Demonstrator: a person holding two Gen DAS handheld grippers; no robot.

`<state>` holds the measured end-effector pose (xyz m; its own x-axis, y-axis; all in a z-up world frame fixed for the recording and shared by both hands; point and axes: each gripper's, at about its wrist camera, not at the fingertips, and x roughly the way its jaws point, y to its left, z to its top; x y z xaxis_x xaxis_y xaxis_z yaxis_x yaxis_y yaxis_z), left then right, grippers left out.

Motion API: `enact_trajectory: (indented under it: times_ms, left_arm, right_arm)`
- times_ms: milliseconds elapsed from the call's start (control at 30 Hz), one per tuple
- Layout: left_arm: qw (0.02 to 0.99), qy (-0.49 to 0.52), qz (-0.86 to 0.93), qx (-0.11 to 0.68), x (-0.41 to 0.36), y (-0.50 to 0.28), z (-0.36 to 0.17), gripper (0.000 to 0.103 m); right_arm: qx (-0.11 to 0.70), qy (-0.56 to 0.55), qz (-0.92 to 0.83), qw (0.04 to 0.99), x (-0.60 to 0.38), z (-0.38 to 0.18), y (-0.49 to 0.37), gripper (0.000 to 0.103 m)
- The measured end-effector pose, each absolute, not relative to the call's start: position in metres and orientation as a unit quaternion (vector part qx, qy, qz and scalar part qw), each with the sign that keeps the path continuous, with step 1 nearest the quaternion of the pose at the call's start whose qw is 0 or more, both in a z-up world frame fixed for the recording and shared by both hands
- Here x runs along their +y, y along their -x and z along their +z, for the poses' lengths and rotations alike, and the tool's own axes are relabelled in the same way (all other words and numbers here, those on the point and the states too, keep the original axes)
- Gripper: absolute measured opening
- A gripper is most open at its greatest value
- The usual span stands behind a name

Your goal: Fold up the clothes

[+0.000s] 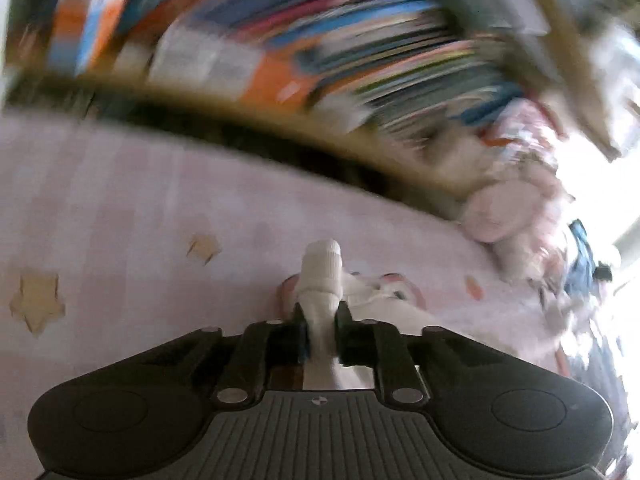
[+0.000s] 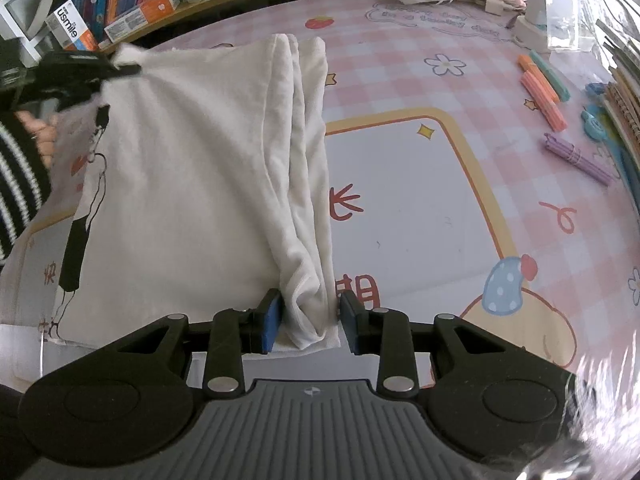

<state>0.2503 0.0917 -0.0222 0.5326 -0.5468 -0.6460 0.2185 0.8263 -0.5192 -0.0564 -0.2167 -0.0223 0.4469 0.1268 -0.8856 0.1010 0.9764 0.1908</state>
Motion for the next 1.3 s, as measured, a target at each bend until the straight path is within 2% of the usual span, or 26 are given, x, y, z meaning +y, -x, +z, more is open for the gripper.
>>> enact_trajectory:
  times_ms: [67,133,167,333,533,700,767,800,833,867,1033,1133,1200,1267,1300]
  left_arm:
    - [0.857,0.224,-0.209,0.415,0.103,-0.253,-0.019,0.046]
    - [0.871,0.252,-0.186,0.379,0.118,-0.248,-0.009,0.062]
    - [0.873,0.268,-0.181,0.366,0.127,-0.246,-0.005,0.063]
    - [0.865,0.284,-0.199,0.362,0.153,-0.230,0.002,0.063]
    - [0.842,0.266,-0.221,0.414,0.149,-0.205,-0.021,0.063]
    - [0.834,0.277,-0.227,0.420,0.139,-0.197,-0.030,0.063]
    - [0.834,0.279,-0.224,0.420,0.136,-0.198,-0.029,0.053]
    - [0.832,0.281,-0.226,0.422,0.134,-0.199,-0.030,0.041]
    - [0.829,0.280,-0.228,0.427,0.131,-0.200,-0.030,0.011]
    - [0.833,0.267,-0.236,0.423,0.127,-0.198,-0.026,0.004]
    - [0.885,0.128,-0.291,0.339,0.097,-0.169,0.015,0.004]
    - [0.897,0.093,-0.244,0.356,0.092,-0.182,0.012,0.006]
    - [0.891,0.126,-0.197,0.390,0.103,-0.202,0.004,0.015]
    - [0.880,0.187,-0.169,0.402,0.123,-0.211,0.002,0.035]
    - [0.875,0.218,-0.156,0.403,0.134,-0.214,0.002,0.038]
  right_arm:
    - [0.526,-0.109,0.009,0.844,-0.217,-0.022,0.057,0.030]
    - [0.526,-0.109,0.009,0.844,-0.217,-0.022,0.057,0.030]
    - [0.526,-0.108,0.010,0.844,-0.217,-0.021,0.057,0.030]
    - [0.525,-0.109,0.012,0.844,-0.218,-0.021,0.057,0.030]
    - [0.523,-0.107,0.015,0.845,-0.218,-0.022,0.057,0.030]
    - [0.521,-0.106,0.015,0.846,-0.217,-0.022,0.058,0.030]
    - [0.521,-0.107,0.015,0.847,-0.217,-0.022,0.059,0.030]
    - [0.520,-0.107,0.015,0.847,-0.217,-0.022,0.059,0.030]
    - [0.520,-0.107,0.015,0.848,-0.217,-0.022,0.060,0.030]
    - [0.519,-0.107,0.015,0.848,-0.217,-0.022,0.060,0.030]
    - [0.516,-0.109,0.015,0.850,-0.217,-0.023,0.062,0.030]
    - [0.517,-0.107,0.015,0.849,-0.217,-0.022,0.061,0.030]
    - [0.518,-0.106,0.016,0.849,-0.217,-0.022,0.061,0.030]
    - [0.518,-0.104,0.018,0.849,-0.217,-0.022,0.061,0.030]
    - [0.518,-0.103,0.020,0.849,-0.217,-0.022,0.061,0.030]
